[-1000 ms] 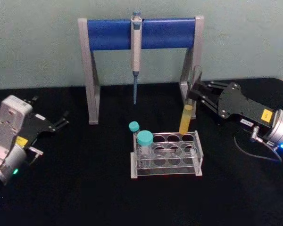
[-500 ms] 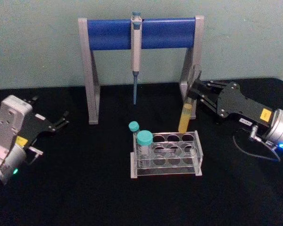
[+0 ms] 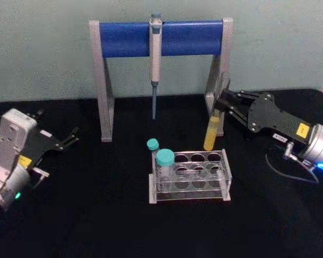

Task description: Pick up the test tube from the test tube rack, shake it, then place it back into the test tube rack.

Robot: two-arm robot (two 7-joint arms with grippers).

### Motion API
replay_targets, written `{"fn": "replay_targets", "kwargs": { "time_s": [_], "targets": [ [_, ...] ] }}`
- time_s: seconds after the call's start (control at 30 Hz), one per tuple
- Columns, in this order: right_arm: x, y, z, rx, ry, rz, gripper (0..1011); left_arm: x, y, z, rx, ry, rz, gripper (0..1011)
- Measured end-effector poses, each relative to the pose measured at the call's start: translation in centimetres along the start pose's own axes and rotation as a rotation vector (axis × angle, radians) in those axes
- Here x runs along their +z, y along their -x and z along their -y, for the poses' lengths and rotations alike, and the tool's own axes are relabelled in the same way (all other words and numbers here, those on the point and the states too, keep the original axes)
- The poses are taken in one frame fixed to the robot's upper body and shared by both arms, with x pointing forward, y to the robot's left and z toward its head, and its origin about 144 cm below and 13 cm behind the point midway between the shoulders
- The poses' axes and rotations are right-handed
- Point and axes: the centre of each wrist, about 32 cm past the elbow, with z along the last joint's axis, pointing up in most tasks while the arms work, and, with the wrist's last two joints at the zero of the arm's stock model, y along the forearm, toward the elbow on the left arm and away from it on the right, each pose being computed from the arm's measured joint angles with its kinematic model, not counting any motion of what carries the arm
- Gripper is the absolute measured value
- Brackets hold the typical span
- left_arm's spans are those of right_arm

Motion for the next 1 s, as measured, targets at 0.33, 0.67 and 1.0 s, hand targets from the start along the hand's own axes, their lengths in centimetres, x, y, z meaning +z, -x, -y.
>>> {"fn": "replay_targets", "kwargs": {
  "time_s": [0.33,0.67,1.0],
  "targets": [
    [-1.0,-0.1,-0.8,-0.02,0.021,0.029,223,0.0,0.0,0.0,0.0,0.0,0.0,1001],
    [-2.8,-0.3,-1.9,-0.017,0.052,0.012,223,0.0,0.0,0.0,0.0,0.0,0.0,1001],
    [-4.2,-0.3,-2.2,-0.016,0.086,-0.013,223,0.0,0.0,0.0,0.0,0.0,0.0,1001]
  ]
}}
